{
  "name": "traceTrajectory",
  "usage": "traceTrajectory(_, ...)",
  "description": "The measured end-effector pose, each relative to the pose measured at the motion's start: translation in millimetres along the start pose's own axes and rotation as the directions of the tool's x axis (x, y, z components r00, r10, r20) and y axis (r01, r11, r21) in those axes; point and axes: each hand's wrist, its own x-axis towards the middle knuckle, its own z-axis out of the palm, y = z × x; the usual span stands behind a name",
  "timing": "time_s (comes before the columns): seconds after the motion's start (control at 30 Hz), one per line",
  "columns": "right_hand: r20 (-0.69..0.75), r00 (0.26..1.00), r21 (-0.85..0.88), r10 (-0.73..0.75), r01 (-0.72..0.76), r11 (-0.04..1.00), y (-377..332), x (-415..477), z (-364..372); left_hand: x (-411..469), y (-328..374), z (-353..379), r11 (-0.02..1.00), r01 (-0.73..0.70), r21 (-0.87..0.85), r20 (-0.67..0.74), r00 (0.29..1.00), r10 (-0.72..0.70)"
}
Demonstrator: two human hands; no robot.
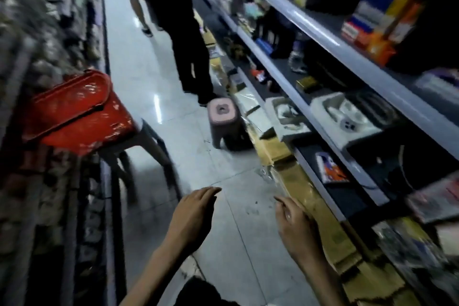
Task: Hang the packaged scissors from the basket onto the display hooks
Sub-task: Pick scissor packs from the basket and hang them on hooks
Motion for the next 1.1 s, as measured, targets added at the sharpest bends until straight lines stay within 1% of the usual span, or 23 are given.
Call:
traceTrajectory(0.1, 0.083, 0.989, -0.057, -0.120, 0.125, 0.991, -60.1, 38.4, 45.4, 0.8, -60.1, -30.2, 1.000, 0.027, -0.014, -0.106, 0.994, -0.028)
traceTrajectory(0.2, 0.162, 0.952, -0.119, -0.259, 0.279, 0.953, -130.3, 73.8, 104.8, -5.0, -130.4, -61.5, 0.994, 0.101, -0.032, -0.155, 0.982, -0.105)
traceTrajectory(0.33, 0.276, 0.871, -0.155, -0.406, 0.457, 0.876, -214.7, 111.9, 184.9, -13.4, -222.4, -90.1, 0.972, 0.235, -0.012, -0.155, 0.960, -0.234)
traceTrajectory(0.5, 0.409, 0.759, -0.097, -0.507, 0.589, 0.803, -295.8, 145.6, 270.1, -27.3, -312.4, -135.7, 0.931, 0.362, 0.042, -0.194, 0.917, -0.348)
traceTrajectory(0.6, 0.481, 0.709, -0.054, -0.515, 0.610, 0.791, -334.3, 164.4, 311.8, -26.9, -366.1, -153.0, 0.883, 0.467, 0.045, -0.188, 0.872, -0.451)
traceTrajectory(0.7, 0.544, 0.679, -0.050, -0.493, 0.613, 0.789, -361.0, 190.8, 351.9, -9.5, -419.5, -157.7, 0.828, 0.559, 0.035, -0.179, 0.819, -0.545)
traceTrajectory(0.87, 0.631, 0.634, -0.069, -0.447, 0.620, 0.782, -392.1, 256.4, 414.7, 46.1, -507.6, -148.4, 0.765, 0.634, 0.113, -0.150, 0.772, -0.618)
traceTrajectory(1.0, 0.678, 0.589, -0.117, -0.440, 0.678, 0.726, -415.5, 322.1, 464.4, 104.9, -585.0, -142.3, 0.704, 0.671, 0.233, -0.077, 0.735, -0.674)
traceTrajectory(1.1, 0.726, 0.548, -0.144, -0.416, 0.712, 0.687, -435.5, 365.9, 493.9, 149.3, -632.7, -142.1, 0.677, 0.661, 0.326, -0.017, 0.719, -0.694)
